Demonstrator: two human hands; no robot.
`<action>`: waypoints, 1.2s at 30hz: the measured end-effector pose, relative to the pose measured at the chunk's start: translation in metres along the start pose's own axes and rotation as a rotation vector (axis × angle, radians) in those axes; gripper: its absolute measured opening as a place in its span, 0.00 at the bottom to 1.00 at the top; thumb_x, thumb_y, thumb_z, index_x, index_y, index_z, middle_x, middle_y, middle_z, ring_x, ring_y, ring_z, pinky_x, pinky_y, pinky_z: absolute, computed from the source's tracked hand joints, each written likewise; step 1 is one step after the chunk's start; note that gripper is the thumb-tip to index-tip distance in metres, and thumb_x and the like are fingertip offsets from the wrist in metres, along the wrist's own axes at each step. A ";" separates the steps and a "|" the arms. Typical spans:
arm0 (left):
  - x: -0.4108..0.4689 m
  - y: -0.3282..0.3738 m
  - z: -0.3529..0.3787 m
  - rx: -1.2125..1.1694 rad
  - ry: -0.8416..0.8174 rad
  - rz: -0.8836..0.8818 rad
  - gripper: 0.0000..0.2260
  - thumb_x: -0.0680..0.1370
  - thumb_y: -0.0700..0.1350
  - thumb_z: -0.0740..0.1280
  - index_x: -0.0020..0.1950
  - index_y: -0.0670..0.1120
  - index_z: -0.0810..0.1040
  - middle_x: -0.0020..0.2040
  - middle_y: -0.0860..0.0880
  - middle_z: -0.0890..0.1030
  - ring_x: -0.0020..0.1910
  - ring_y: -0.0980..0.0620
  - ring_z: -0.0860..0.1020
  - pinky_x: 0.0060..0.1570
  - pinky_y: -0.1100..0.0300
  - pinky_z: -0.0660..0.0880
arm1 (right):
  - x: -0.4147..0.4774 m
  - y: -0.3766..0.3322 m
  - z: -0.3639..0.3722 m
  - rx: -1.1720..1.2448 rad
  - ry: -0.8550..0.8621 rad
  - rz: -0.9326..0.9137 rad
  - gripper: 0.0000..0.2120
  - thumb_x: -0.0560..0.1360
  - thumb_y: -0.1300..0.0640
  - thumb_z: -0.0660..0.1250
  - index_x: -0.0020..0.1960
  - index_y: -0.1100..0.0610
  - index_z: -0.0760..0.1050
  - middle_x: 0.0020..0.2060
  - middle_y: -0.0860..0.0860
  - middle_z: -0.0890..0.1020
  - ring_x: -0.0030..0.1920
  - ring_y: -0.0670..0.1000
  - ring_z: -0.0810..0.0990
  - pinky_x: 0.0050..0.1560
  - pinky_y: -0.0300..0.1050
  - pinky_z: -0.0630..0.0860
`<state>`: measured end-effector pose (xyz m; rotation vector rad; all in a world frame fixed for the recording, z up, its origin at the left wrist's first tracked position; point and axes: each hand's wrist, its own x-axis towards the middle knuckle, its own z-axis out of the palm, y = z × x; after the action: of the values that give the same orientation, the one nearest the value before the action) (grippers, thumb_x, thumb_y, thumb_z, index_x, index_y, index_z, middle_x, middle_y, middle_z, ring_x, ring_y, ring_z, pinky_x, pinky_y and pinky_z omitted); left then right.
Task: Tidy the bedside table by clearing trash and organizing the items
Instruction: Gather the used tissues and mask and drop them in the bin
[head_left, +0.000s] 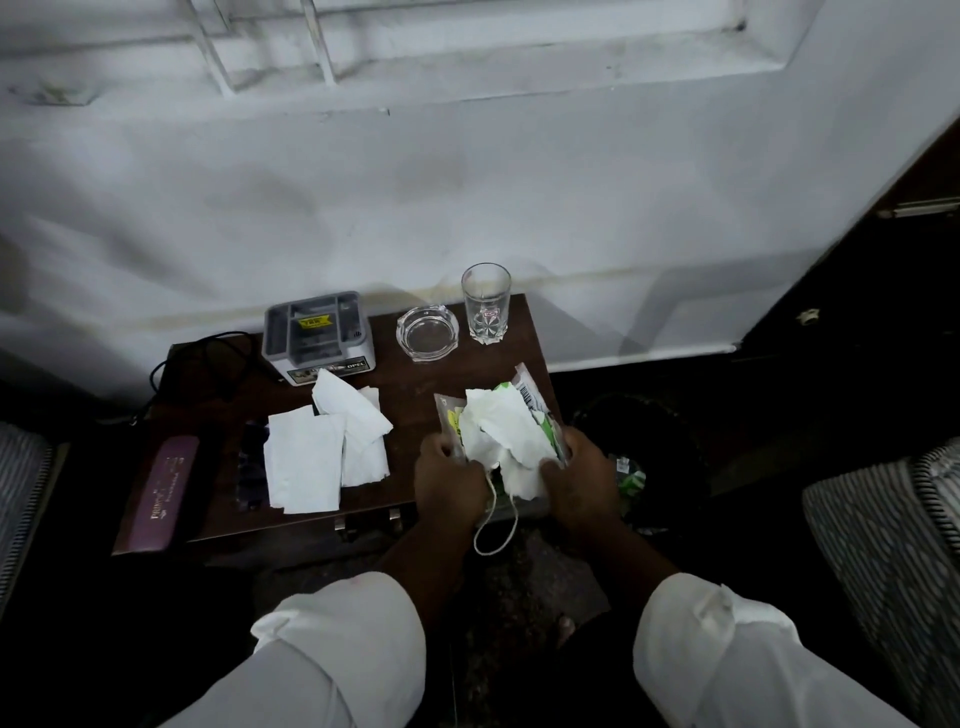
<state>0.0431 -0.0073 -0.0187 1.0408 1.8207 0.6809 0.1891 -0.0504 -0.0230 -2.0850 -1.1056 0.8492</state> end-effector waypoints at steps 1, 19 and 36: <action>-0.004 0.004 0.004 -0.019 -0.022 -0.006 0.12 0.71 0.37 0.68 0.50 0.49 0.74 0.46 0.49 0.78 0.42 0.49 0.78 0.37 0.59 0.72 | -0.002 0.003 -0.006 -0.001 -0.001 -0.023 0.19 0.72 0.59 0.65 0.63 0.56 0.76 0.54 0.56 0.84 0.54 0.59 0.82 0.56 0.53 0.79; -0.055 0.031 0.117 0.077 -0.385 0.177 0.19 0.77 0.46 0.69 0.67 0.47 0.73 0.58 0.47 0.81 0.52 0.47 0.80 0.51 0.56 0.76 | -0.014 0.080 -0.090 0.064 0.142 0.123 0.26 0.69 0.50 0.59 0.65 0.55 0.75 0.53 0.55 0.84 0.53 0.59 0.82 0.53 0.52 0.79; -0.012 -0.009 0.209 0.100 -0.622 -0.028 0.19 0.82 0.38 0.59 0.74 0.41 0.69 0.67 0.40 0.77 0.62 0.39 0.77 0.61 0.50 0.75 | 0.046 0.184 -0.090 -0.021 0.131 0.318 0.23 0.75 0.60 0.67 0.71 0.56 0.71 0.61 0.59 0.80 0.61 0.63 0.79 0.58 0.52 0.74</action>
<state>0.2301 -0.0171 -0.1122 1.1341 1.3285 0.2073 0.3634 -0.1139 -0.1208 -2.3352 -0.7277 0.8350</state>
